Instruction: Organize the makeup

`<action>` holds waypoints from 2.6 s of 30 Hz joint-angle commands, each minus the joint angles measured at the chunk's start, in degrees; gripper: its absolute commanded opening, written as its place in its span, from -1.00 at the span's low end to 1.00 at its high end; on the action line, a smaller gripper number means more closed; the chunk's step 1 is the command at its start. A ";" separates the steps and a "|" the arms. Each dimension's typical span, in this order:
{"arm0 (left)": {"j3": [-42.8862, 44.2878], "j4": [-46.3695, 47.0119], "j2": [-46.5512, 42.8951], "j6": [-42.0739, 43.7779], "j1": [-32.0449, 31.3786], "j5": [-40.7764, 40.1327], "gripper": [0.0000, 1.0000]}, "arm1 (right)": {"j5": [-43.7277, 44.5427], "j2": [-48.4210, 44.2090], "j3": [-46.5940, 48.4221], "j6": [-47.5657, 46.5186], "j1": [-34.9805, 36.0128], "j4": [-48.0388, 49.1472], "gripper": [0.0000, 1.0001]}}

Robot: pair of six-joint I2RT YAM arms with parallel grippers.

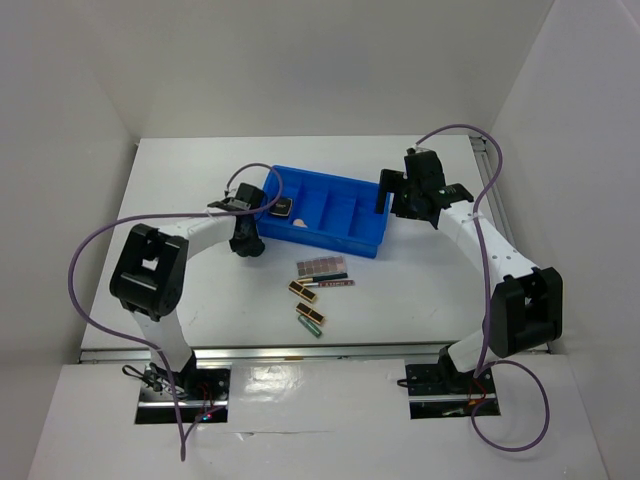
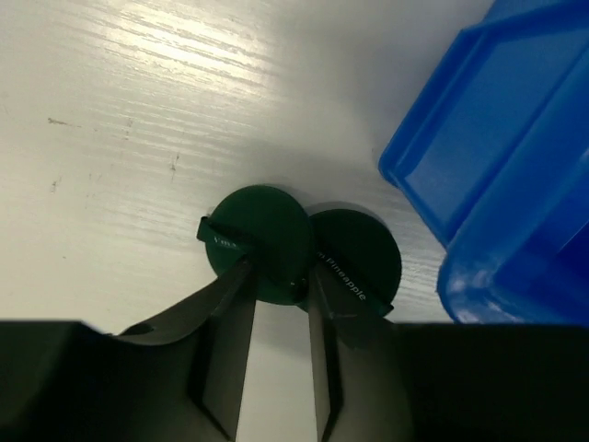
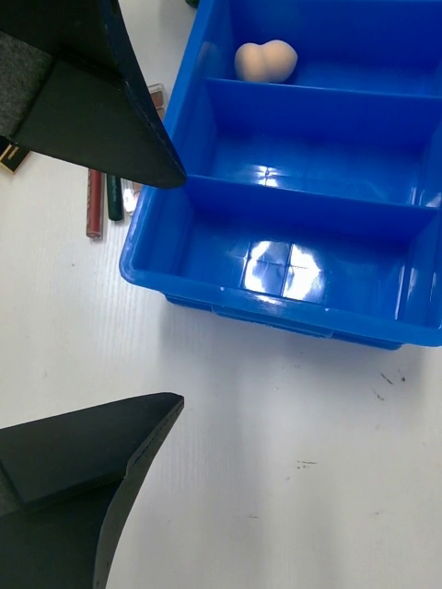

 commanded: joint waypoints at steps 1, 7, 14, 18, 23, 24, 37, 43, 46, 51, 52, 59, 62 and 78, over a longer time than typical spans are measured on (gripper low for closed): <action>1.72 0.26 -0.71 0.69 0.35 -2.70 -0.33 | 0.80 -1.80 2.34 -0.19 -0.30 -0.35 1.00; -0.39 -4.13 -9.65 1.22 0.35 -3.23 -1.00 | 0.19 -1.80 1.81 -0.19 -0.30 -0.35 1.00; 0.49 -11.61 -21.27 5.34 -0.18 2.03 -1.00 | -0.43 -0.66 1.81 0.33 -0.30 0.18 1.00; 3.46 -8.01 -24.10 7.81 -1.50 11.34 -1.00 | -0.43 -0.66 1.81 0.34 -0.30 0.70 1.00; 15.21 -5.45 -12.45 7.81 -4.48 21.90 -1.00 | 0.62 -0.66 1.81 0.34 -0.30 0.09 1.00; 17.51 -5.45 -10.32 7.81 -5.62 21.91 -1.00 | 0.63 -1.27 1.81 0.34 -0.30 0.09 1.00; 55.15 -18.64 22.13 11.51 -9.05 14.18 -1.00 | 1.94 -2.95 1.20 -0.72 -1.36 -0.96 1.00; 53.41 -18.64 21.97 10.36 -9.05 14.43 0.11 | 1.94 -3.47 0.67 -0.72 -1.36 -0.97 1.00; 50.59 -16.54 18.03 10.97 -9.66 15.93 0.35 | 1.94 -3.47 0.67 -0.72 -1.36 -0.97 1.00; 42.44 -15.22 5.93 10.97 -10.90 15.93 0.26 | 0.71 -2.95 1.20 -0.72 -1.36 -0.97 1.00; 35.28 -12.86 2.83 10.10 -10.90 14.80 0.19 | 0.71 -2.42 1.72 -0.72 -1.36 -0.97 1.00; 6.69 -8.54 -16.25 1.05 -10.90 3.29 0.16 | -1.13 -2.42 1.20 -0.72 -1.36 0.09 1.00; -0.36 -6.69 -17.50 -0.62 -10.90 1.87 0.32 | -1.75 -1.37 2.33 -0.72 -1.36 0.09 1.00; -3.84 10.90 -3.19 3.06 -11.43 -9.98 0.20 | -1.31 -3.12 2.51 -0.72 -1.36 -0.44 1.00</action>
